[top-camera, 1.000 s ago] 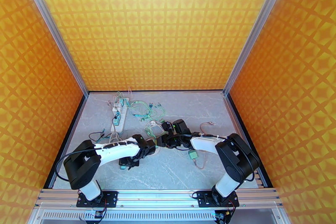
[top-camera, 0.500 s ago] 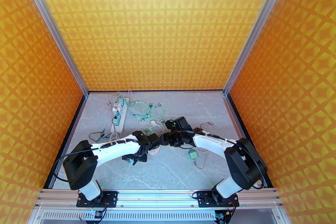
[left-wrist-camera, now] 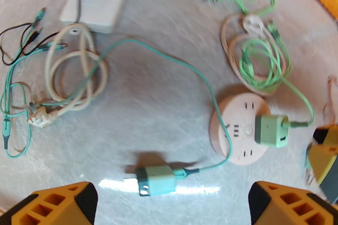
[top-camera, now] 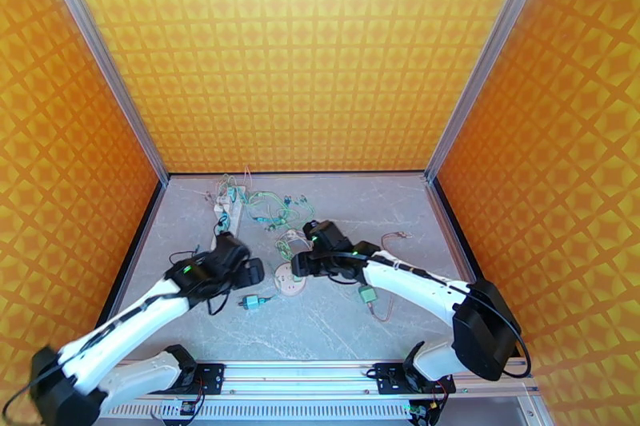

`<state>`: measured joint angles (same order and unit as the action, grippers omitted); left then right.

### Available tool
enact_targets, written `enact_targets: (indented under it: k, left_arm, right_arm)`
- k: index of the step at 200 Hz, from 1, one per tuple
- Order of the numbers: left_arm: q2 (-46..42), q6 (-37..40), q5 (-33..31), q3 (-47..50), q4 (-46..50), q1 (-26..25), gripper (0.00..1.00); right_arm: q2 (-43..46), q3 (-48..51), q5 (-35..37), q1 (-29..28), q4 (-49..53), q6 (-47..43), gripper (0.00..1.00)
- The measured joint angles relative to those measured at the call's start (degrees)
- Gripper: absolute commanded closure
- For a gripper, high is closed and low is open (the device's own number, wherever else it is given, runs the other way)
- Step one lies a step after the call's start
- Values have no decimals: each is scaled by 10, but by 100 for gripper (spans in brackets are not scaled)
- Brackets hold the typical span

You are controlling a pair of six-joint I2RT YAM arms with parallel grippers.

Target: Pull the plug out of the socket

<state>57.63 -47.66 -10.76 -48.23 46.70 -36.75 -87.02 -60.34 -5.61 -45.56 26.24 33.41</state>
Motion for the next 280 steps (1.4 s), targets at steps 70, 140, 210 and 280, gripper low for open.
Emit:
enact_targets:
  k: [70, 140, 210, 280]
  left_arm:
    - [-75, 7, 3, 48, -27, 24, 1]
    - [-42, 36, 35, 50, -18, 24, 1]
    - [12, 35, 173, 52, -140, 24, 9]
    - [170, -5, 259, 52, -292, 13, 36]
  right_arm:
    - [-117, -69, 102, -39, 34, 24, 53]
    - [-180, -104, 130, -39, 51, 26, 72]
    - [-163, -85, 162, -42, 61, 5, 77]
    - [-83, 7, 192, -17, 78, -3, 78]
